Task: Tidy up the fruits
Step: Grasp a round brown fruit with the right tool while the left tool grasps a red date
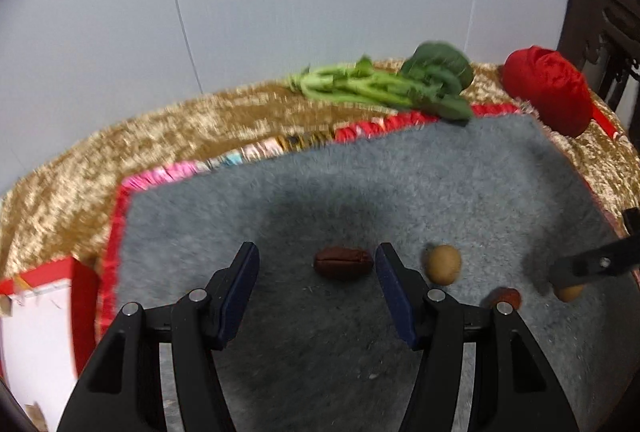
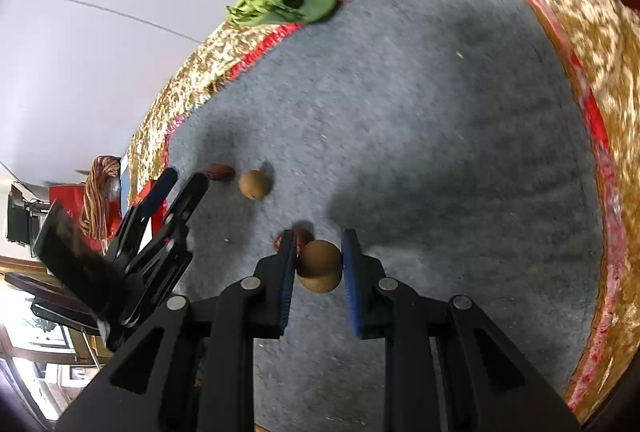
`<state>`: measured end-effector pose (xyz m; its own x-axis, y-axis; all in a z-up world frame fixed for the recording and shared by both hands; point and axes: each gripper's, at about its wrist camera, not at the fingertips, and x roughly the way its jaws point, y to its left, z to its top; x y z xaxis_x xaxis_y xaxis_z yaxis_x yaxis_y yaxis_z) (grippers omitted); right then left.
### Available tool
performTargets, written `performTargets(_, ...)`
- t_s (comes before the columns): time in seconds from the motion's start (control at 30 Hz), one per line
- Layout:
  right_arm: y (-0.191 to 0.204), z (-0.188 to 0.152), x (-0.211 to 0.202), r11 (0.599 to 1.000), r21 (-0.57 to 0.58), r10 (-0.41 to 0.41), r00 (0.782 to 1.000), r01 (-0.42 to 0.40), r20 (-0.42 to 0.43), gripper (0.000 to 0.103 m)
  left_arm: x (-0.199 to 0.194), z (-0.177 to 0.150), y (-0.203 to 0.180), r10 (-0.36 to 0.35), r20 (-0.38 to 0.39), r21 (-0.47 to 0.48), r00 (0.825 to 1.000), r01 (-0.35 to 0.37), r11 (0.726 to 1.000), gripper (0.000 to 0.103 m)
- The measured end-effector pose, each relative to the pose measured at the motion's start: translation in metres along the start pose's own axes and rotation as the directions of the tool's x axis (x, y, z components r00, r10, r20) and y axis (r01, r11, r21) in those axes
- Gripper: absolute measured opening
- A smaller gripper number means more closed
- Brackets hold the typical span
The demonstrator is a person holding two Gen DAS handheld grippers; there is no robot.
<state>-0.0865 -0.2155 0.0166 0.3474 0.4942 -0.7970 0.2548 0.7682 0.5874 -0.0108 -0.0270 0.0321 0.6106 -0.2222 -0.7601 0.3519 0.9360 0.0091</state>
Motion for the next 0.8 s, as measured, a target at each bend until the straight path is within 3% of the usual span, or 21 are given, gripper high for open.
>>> performTargets(0.07,-0.001,-0.002,-0.001,1.000,-0.001,-0.003,1.000,0.003,-0.002,0.024,0.004,-0.001,0.001,-0.012,-0.007,-0.015,1.000,0.012,1.000,0.059)
performTargets(0.13,0.000,-0.003,-0.002,1.000,-0.007,-0.001,1.000,0.001,-0.001,0.024,0.005,-0.001,0.002,-0.025,-0.010,-0.022,1.000,0.024,0.999,0.036)
performTargets(0.2,-0.001,-0.004,-0.005,1.000,-0.005,0.002,1.000,-0.002,0.003,0.024,0.005,-0.003,0.004,-0.037,-0.011,-0.032,0.999,0.037,0.999,0.026)
performTargets(0.37,0.002,-0.003,-0.008,1.000,-0.001,0.020,1.000,-0.020,0.014,0.024,-0.010,-0.008,0.008,-0.062,-0.006,-0.039,0.998,0.062,0.997,0.026)
performTargets(0.5,0.020,-0.003,-0.005,0.998,-0.027,0.051,0.999,-0.050,0.016,0.024,-0.038,-0.014,0.011,-0.043,0.017,-0.013,0.999,0.044,0.999,0.026)
performTargets(0.63,0.046,-0.008,0.002,0.993,-0.057,0.101,0.995,-0.101,0.006,0.024,-0.077,-0.025,0.031,0.025,0.041,-0.023,0.999,-0.024,0.999,0.026)
performTargets(0.8,0.096,-0.022,0.022,0.980,-0.124,0.153,0.988,-0.156,-0.033,0.024,-0.127,-0.047,0.079,0.122,0.076,-0.119,0.990,-0.112,0.986,0.026)
